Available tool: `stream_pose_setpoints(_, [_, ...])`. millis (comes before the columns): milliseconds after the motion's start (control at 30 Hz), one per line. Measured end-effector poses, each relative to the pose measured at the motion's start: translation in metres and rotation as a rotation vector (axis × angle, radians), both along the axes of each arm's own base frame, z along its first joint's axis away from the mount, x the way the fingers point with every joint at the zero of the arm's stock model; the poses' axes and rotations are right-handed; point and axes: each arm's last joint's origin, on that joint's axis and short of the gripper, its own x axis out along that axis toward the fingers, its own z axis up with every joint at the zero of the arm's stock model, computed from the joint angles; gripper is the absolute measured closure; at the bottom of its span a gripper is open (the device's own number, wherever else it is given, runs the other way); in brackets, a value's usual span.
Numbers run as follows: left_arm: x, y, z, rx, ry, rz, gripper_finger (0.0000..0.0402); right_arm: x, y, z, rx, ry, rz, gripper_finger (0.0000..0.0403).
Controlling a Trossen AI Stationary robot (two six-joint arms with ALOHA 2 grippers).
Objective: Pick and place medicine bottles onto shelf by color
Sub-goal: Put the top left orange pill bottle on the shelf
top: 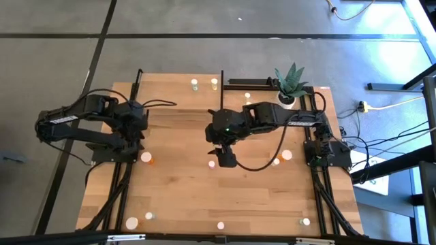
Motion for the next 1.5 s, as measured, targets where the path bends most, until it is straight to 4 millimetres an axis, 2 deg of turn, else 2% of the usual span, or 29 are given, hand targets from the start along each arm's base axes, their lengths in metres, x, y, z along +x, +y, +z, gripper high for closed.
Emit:
stream_pose_setpoints(167, [-0.002,-0.003,0.001,0.013,-0.01,-0.037,0.0162,0.011,0.002,-0.015,0.0,0.039,-0.005,0.0159])
stream_pose_setpoints(300, [-0.001,-0.007,-0.002,0.017,0.0,-0.06,0.0162,0.013,0.002,-0.018,0.03,0.05,-0.04,0.0164])
stream_pose_setpoints(600, [0.01,-0.022,-0.042,-0.013,0.085,-0.133,0.0162,0.014,0.004,-0.02,0.059,0.065,-0.072,0.0165])
stream_pose_setpoints(767, [0.016,-0.029,-0.061,0.022,0.121,-0.114,0.0162,0.014,0.004,-0.02,0.048,0.062,-0.059,0.0166])
stream_pose_setpoints(1133, [0.018,-0.034,-0.084,0.041,0.192,-0.048,0.0162,0.014,0.004,-0.02,0.047,0.061,-0.057,0.0166])
stream_pose_setpoints(1500, [0.019,-0.035,-0.084,0.047,0.183,-0.042,0.0162,0.015,0.004,-0.019,0.048,0.049,-0.056,0.0166])
